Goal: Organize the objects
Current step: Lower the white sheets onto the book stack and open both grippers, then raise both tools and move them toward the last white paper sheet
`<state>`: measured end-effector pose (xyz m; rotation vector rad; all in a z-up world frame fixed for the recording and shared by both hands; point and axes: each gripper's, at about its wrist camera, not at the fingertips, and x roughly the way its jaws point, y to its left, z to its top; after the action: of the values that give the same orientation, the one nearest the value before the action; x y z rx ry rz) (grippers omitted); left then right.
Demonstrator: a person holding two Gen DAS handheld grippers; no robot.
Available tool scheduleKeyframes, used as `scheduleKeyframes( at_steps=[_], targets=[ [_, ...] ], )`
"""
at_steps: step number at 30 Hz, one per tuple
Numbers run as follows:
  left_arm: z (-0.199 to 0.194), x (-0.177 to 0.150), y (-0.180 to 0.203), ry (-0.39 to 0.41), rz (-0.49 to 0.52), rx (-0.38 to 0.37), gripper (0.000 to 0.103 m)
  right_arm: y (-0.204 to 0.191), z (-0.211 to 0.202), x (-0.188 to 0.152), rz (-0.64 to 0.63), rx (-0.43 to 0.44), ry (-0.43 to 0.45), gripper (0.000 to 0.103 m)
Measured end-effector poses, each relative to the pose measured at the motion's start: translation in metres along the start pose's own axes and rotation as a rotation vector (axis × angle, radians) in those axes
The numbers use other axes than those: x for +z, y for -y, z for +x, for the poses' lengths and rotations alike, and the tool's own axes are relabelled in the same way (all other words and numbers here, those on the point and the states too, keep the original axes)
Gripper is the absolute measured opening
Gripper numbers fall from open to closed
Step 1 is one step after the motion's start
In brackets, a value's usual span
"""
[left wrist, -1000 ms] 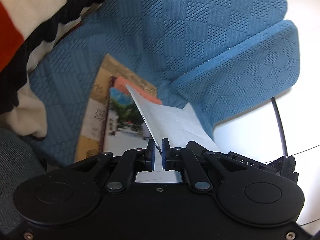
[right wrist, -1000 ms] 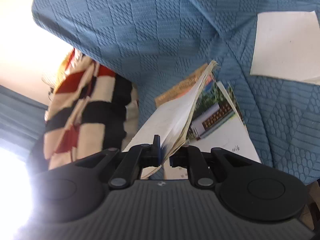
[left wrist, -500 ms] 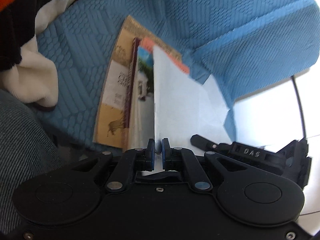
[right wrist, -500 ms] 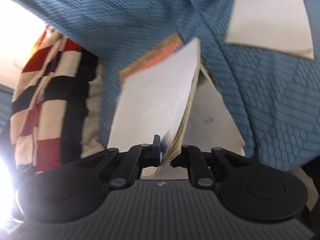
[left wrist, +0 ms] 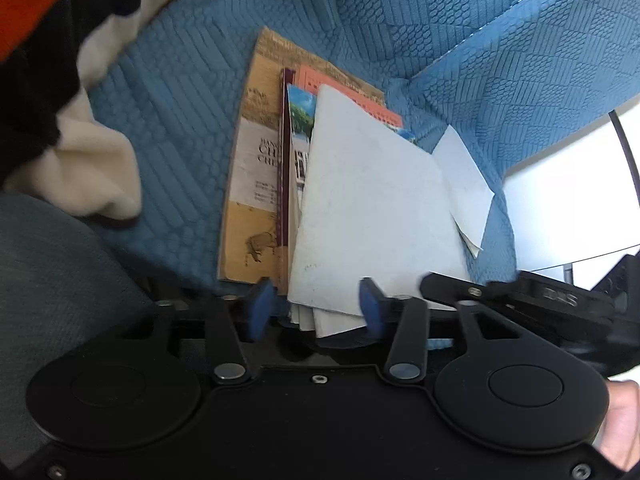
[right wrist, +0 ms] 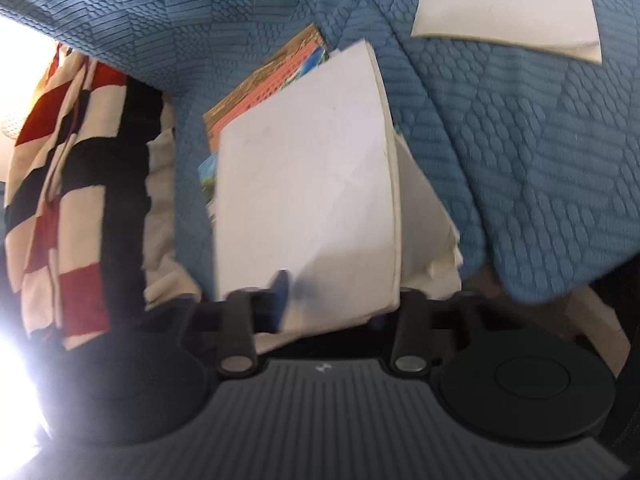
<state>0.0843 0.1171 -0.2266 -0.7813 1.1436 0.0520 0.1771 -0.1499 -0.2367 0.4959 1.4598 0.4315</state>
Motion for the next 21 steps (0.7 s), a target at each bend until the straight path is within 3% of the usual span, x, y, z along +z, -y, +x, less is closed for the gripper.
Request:
scheduleKeyframes(
  at_steps=[2, 3, 10, 16, 18, 21],
  targets=[
    [-0.009, -0.001, 0.004, 0.009, -0.003, -0.002, 0.057, 0.000, -0.008, -0.005, -0.006, 0.001, -0.001, 0.080],
    [-0.014, -0.002, 0.008, 0.018, 0.004, -0.002, 0.061, 0.000, -0.012, -0.008, -0.012, -0.009, 0.002, 0.082],
    [-0.055, -0.009, 0.046, 0.101, 0.069, 0.022, 0.077, -0.012, -0.053, -0.014, -0.134, -0.061, 0.079, 0.081],
    [-0.101, -0.010, 0.089, 0.239, 0.114, 0.019, 0.088, -0.034, -0.108, -0.013, -0.252, -0.052, 0.222, 0.081],
    [-0.117, -0.011, 0.104, 0.279, 0.132, 0.006, 0.099, -0.042, -0.129, -0.015, -0.292, -0.053, 0.279, 0.081],
    [-0.138, -0.014, 0.126, 0.334, 0.175, -0.010, 0.102, -0.048, -0.158, -0.020, -0.311, -0.067, 0.364, 0.081]
  ],
)
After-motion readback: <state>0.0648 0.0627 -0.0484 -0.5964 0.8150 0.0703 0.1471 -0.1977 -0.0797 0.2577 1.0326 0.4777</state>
